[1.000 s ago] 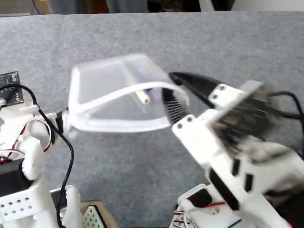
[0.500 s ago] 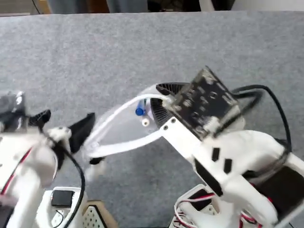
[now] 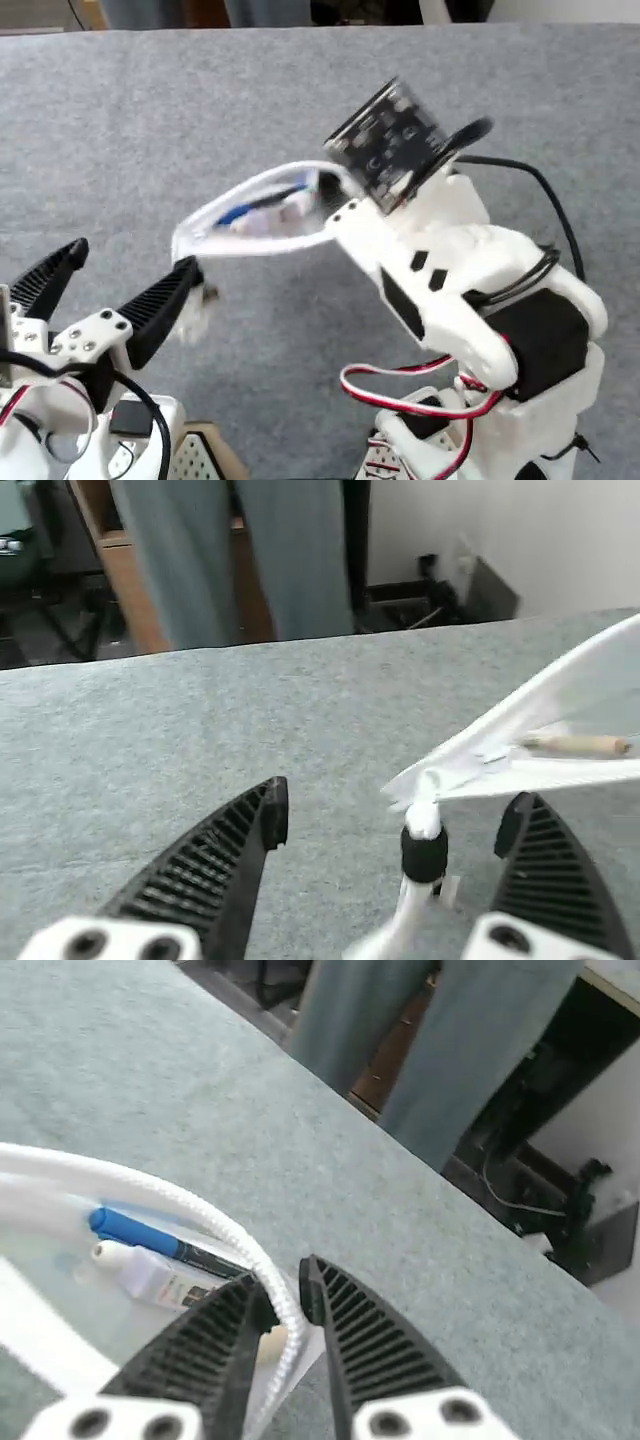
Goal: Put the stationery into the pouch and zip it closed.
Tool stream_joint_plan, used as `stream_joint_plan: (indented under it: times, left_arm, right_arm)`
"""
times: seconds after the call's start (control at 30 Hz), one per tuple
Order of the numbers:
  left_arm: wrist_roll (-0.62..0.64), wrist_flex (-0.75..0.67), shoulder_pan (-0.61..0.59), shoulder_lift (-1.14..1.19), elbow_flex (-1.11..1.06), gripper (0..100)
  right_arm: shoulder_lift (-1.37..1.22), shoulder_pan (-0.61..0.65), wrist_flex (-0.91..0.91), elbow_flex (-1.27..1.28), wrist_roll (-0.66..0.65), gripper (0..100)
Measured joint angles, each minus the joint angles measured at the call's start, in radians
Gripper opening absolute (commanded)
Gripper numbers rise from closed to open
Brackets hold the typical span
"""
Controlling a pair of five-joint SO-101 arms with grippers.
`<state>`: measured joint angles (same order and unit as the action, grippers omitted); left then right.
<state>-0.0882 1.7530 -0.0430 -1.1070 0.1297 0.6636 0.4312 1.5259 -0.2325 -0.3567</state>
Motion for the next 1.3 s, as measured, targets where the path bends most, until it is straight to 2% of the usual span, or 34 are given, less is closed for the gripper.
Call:
stream_joint_plan:
  times: [0.13, 0.33, 0.63, 0.77, 1.0, 1.17, 1.3]
  left_arm:
    - [-0.028, -0.012, -0.112, 0.002, -0.006, 35]
    - [-0.029, -0.138, -0.265, 0.003, -0.170, 35]
    - [-0.032, -0.232, -0.299, 0.009, -0.526, 35]
    - [0.008, -0.209, -0.215, 0.014, -0.548, 35]
    - [0.140, -0.095, 0.049, 0.018, -0.483, 35]
    - [0.147, -0.005, 0.087, 0.020, -0.341, 35]
    - [0.147, 0.006, 0.089, 0.014, -0.284, 35]
  right_arm:
    - [0.000, -0.028, 0.011, 0.000, -0.002, 1.2]
    - [0.000, 0.002, 0.109, -0.091, -0.002, 1.2]
    - [0.002, 0.003, 0.178, -0.206, 0.020, 1.2]
    - [0.002, 0.003, 0.178, -0.206, 0.046, 1.2]
    - [0.002, 0.052, 0.184, -0.207, 0.051, 1.2]
    - [-0.044, 0.051, 0.186, -0.207, 0.051, 1.2]
    - [-0.057, 0.051, 0.186, -0.209, 0.057, 1.2]
